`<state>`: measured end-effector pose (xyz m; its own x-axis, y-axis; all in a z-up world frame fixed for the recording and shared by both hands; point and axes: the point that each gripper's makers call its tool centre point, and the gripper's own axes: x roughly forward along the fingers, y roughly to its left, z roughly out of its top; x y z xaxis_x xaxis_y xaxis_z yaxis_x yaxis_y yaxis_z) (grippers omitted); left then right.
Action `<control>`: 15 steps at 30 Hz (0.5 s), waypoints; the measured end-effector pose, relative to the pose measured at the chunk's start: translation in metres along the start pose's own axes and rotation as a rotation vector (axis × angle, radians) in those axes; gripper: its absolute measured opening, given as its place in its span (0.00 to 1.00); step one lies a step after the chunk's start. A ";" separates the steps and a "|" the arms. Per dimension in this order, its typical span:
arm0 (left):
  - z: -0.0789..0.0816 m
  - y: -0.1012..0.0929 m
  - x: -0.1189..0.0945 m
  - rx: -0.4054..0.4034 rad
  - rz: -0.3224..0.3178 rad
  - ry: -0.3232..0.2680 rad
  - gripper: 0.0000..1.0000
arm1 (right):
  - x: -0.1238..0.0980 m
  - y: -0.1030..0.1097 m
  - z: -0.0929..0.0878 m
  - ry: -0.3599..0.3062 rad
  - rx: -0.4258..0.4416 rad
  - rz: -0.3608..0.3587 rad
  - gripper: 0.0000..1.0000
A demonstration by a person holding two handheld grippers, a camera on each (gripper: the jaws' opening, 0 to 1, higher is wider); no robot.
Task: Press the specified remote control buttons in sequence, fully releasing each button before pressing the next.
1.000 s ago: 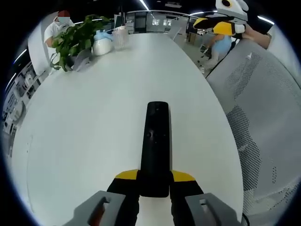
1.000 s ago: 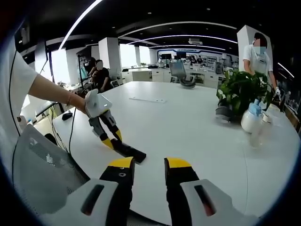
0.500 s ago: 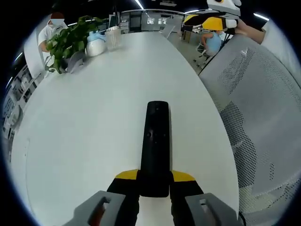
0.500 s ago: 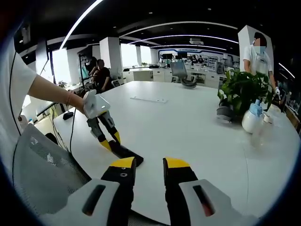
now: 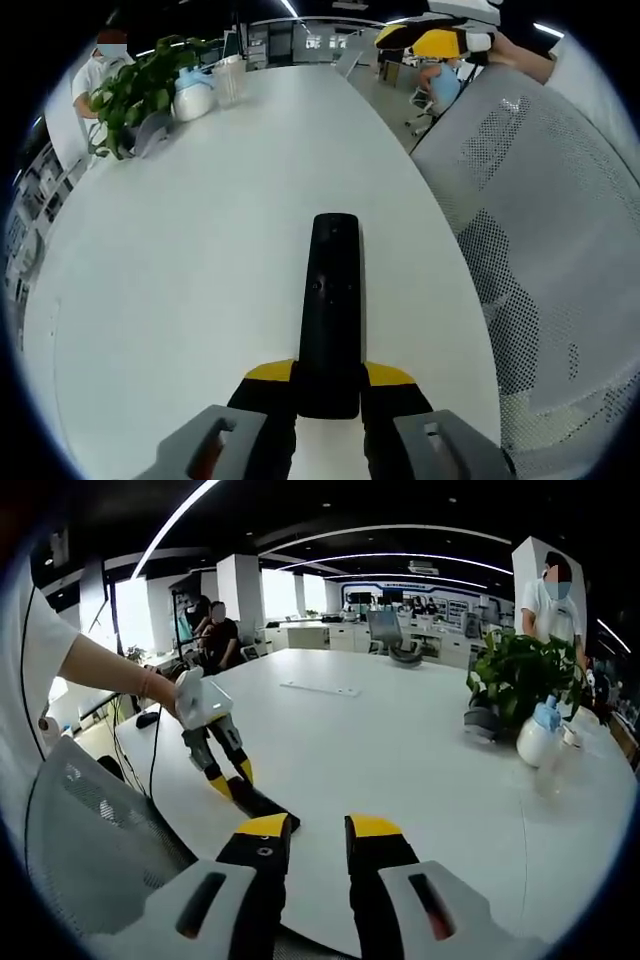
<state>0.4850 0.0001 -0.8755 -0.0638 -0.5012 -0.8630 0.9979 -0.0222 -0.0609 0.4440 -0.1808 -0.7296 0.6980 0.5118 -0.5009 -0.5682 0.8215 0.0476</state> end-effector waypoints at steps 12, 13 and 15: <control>-0.001 -0.009 0.000 0.006 -0.009 0.005 0.24 | 0.000 0.001 0.000 -0.003 -0.008 0.003 0.20; -0.001 -0.009 0.000 0.007 -0.010 0.006 0.24 | 0.000 0.001 0.001 -0.004 -0.009 0.004 0.20; -0.001 -0.010 0.000 0.005 -0.012 0.007 0.24 | 0.000 0.002 0.001 -0.004 -0.010 0.005 0.20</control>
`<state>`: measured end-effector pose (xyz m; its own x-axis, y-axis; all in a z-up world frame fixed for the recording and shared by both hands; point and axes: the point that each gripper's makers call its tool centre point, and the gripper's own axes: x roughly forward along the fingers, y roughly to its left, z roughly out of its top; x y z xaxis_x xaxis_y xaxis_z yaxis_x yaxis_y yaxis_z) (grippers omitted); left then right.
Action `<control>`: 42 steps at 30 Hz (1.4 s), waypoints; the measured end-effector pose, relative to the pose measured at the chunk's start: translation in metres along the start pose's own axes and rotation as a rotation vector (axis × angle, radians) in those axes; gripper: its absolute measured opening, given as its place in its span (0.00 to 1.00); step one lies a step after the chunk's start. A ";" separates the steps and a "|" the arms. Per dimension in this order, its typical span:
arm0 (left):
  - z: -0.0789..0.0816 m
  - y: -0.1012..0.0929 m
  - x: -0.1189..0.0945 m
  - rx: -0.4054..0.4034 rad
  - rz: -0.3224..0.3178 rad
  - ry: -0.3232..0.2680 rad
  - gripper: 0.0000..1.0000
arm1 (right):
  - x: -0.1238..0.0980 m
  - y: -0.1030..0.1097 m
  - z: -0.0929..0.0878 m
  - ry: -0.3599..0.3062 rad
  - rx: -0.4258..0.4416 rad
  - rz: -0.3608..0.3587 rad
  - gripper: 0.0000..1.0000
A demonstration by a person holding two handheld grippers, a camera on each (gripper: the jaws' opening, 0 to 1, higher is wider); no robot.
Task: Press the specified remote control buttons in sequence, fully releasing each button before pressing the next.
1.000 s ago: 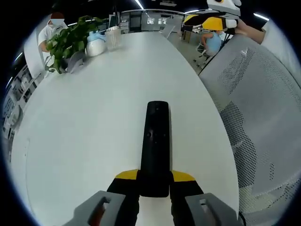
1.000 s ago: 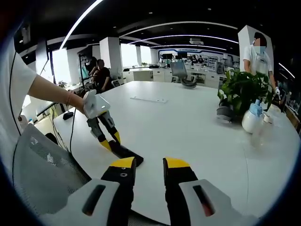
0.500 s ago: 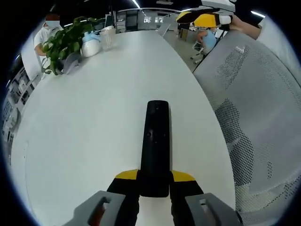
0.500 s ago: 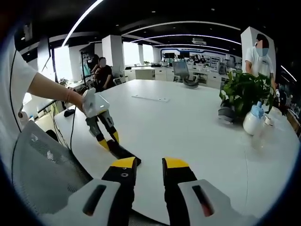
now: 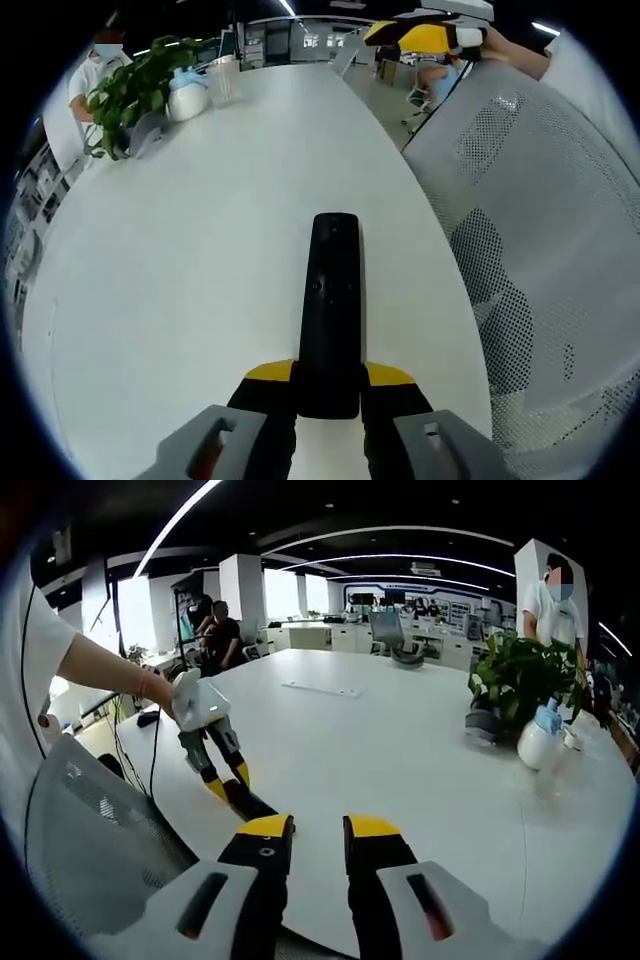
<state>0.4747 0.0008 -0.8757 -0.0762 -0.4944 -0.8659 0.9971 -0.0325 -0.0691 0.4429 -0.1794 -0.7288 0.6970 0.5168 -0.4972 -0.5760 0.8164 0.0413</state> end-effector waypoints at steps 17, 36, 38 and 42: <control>-0.001 -0.011 0.001 0.019 -0.014 0.026 0.24 | 0.000 0.000 0.000 -0.002 -0.001 0.003 0.18; -0.002 -0.018 0.001 -0.024 0.030 0.023 0.23 | 0.000 0.002 -0.001 0.008 -0.014 0.010 0.17; -0.002 -0.020 0.001 -0.028 0.034 0.021 0.23 | 0.001 0.002 -0.001 0.009 -0.015 0.012 0.16; -0.001 -0.023 0.002 -0.032 0.041 0.017 0.23 | 0.001 0.003 -0.002 0.013 -0.018 0.014 0.16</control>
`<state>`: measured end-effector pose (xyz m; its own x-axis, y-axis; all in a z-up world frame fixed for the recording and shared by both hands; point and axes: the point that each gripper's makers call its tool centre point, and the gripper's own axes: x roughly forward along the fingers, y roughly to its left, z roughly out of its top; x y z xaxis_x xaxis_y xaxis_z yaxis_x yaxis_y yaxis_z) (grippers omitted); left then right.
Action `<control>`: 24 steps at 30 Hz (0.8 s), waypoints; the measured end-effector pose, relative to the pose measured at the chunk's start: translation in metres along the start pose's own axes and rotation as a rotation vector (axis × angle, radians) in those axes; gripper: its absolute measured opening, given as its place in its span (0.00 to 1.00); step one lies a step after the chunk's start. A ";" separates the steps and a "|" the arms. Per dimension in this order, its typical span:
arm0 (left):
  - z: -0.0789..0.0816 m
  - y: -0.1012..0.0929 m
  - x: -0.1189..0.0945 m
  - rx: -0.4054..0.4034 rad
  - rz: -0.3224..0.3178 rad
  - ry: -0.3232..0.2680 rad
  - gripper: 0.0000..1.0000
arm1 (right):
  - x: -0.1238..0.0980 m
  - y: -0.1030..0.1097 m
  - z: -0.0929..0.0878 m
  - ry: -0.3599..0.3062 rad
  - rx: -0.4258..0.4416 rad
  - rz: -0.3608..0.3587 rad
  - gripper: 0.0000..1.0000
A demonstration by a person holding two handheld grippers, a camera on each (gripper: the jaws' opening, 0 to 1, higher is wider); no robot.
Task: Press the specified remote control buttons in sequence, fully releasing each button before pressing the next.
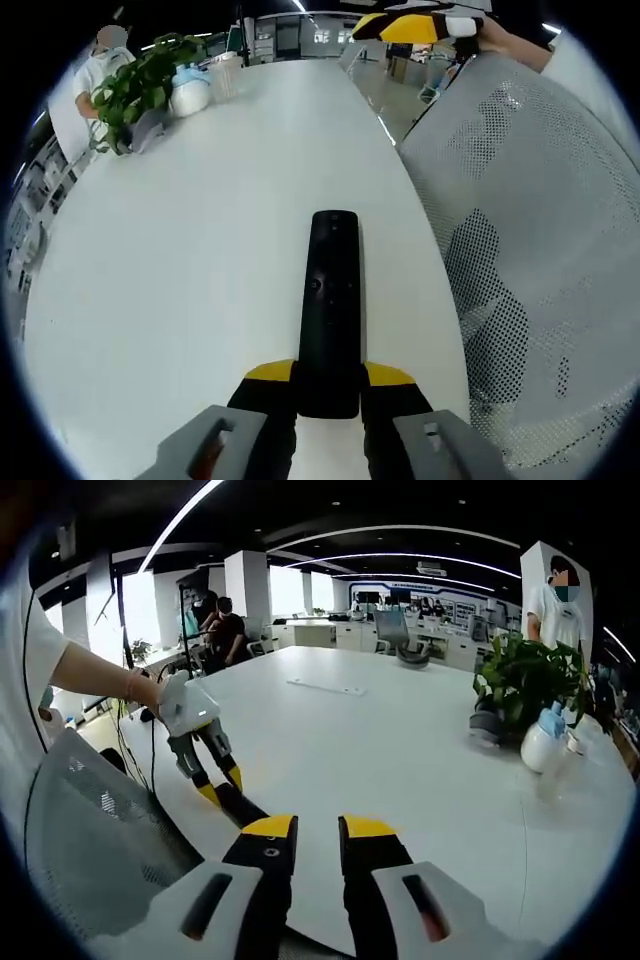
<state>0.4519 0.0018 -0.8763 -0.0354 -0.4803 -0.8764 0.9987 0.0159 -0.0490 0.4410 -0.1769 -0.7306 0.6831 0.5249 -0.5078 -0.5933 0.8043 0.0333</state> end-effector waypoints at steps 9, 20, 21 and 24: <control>0.000 -0.006 0.000 -0.041 0.010 -0.043 0.23 | 0.001 0.002 -0.001 0.007 -0.006 0.008 0.15; 0.001 -0.011 0.001 -0.029 0.062 -0.057 0.23 | 0.001 0.004 -0.002 0.016 -0.016 0.015 0.14; 0.001 -0.011 0.001 -0.040 0.067 -0.060 0.23 | 0.001 0.004 -0.002 0.017 -0.016 0.015 0.13; 0.002 -0.011 0.001 -0.042 0.076 -0.062 0.24 | 0.002 0.005 -0.003 0.025 -0.020 0.020 0.13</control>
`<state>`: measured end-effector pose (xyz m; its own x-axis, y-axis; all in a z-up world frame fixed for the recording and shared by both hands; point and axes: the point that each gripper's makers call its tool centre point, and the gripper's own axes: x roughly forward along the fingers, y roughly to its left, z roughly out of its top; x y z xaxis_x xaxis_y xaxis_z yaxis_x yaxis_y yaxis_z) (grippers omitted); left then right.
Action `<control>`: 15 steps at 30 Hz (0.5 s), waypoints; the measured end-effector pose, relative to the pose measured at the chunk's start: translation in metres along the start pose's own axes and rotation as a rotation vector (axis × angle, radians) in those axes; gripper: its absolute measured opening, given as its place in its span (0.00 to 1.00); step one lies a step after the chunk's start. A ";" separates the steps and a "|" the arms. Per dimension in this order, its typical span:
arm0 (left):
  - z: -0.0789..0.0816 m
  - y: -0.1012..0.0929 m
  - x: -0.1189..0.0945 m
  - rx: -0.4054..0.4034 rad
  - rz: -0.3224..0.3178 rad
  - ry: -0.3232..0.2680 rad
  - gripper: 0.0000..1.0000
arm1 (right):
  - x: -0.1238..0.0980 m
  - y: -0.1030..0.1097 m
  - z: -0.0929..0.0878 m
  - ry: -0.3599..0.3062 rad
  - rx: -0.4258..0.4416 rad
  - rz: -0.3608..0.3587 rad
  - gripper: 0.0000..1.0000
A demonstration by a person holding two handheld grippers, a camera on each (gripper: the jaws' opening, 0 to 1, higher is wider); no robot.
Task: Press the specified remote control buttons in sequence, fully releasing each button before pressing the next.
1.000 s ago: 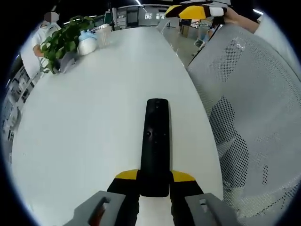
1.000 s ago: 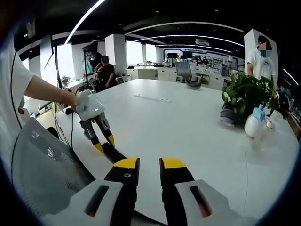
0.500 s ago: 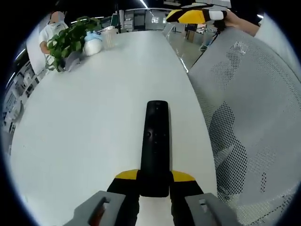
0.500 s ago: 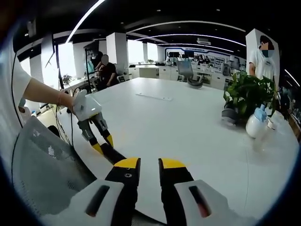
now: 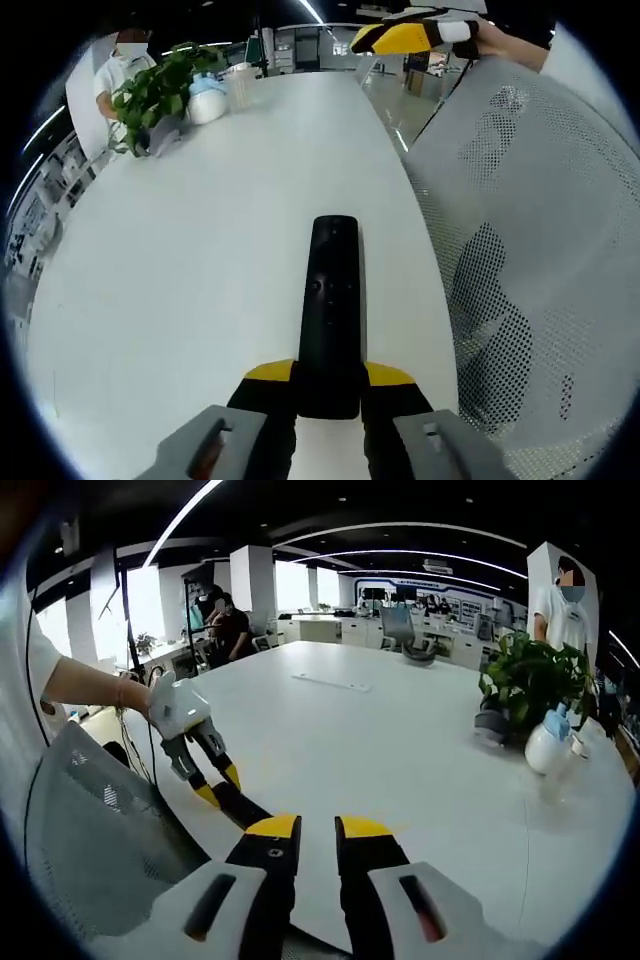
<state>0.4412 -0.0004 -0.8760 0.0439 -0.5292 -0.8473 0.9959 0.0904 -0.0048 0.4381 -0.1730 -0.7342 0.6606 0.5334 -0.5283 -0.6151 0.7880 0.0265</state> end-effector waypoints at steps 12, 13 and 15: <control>0.001 -0.002 0.000 -0.094 0.058 -0.070 0.24 | 0.004 0.026 0.005 0.027 -0.006 0.166 0.09; 0.001 -0.003 0.000 -0.104 0.064 -0.085 0.24 | 0.008 0.028 0.003 0.053 -0.078 0.187 0.07; 0.001 -0.004 0.000 -0.114 0.069 -0.101 0.24 | 0.013 0.030 0.000 0.095 -0.161 0.203 0.03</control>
<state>0.4372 -0.0017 -0.8756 0.1249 -0.6003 -0.7900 0.9751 0.2214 -0.0141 0.4280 -0.1425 -0.7405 0.4780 0.6385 -0.6032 -0.7966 0.6044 0.0086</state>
